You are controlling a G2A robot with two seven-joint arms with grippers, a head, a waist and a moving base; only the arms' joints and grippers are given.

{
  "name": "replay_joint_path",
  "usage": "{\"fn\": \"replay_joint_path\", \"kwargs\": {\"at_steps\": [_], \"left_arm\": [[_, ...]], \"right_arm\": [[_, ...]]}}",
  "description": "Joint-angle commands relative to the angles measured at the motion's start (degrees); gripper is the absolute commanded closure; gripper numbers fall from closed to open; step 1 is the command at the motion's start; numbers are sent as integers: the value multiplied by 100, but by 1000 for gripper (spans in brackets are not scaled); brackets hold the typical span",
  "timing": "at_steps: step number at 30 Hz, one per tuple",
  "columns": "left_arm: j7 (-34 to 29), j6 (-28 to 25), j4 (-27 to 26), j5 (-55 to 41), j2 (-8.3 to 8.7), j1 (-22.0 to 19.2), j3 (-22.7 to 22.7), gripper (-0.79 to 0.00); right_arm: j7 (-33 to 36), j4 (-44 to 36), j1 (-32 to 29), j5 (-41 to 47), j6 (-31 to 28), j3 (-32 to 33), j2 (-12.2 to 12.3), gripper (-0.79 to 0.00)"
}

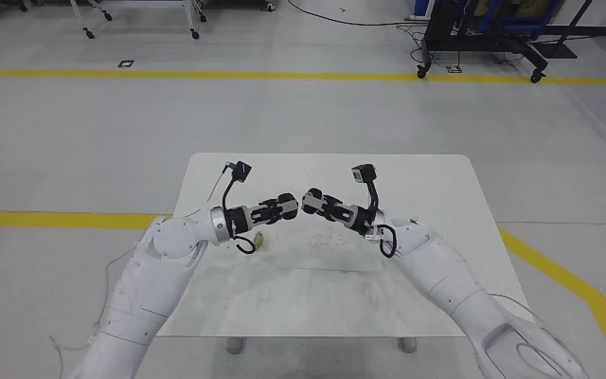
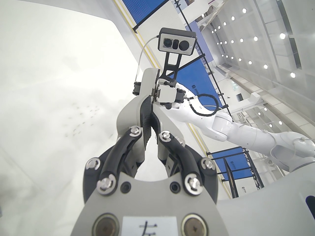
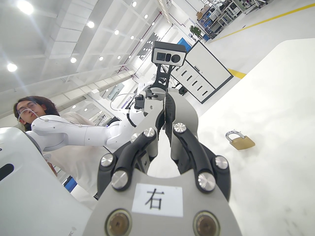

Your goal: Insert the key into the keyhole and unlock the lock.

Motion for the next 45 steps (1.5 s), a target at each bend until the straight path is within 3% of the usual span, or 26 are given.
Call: {"fn": "replay_joint_path", "kwargs": {"at_steps": [1, 4, 7, 16, 26, 34, 36, 45], "left_arm": [[-2, -3, -4, -77, 7, 22, -25, 0], [-173, 37, 35, -451, 7, 38, -35, 0], [-347, 45, 135, -728, 9, 1, -51, -58], [-389, -26, 255, -711, -2, -86, 66, -163], [-304, -30, 326, -632, -31, -166, 241, -126], [-294, -9, 369, -631, -35, -225, 282, -52], [-278, -2, 376, -611, -35, -238, 288, 0], [-231, 34, 384, -580, -29, -280, 286, 0]], "right_arm": [[14, 14, 4, 1, 8, 6, -11, 0], [33, 35, 15, 11, 17, 19, -29, 0], [38, 59, 24, -4, 21, 31, -46, 0], [19, 124, 37, -70, 60, 78, -94, 0], [63, 171, 41, -109, 92, 139, -131, 0], [130, 188, 40, -109, 130, 193, -152, 0], [142, 191, 42, -118, 124, 209, -157, 0], [210, 213, 42, -105, 146, 268, -179, 0]]}}
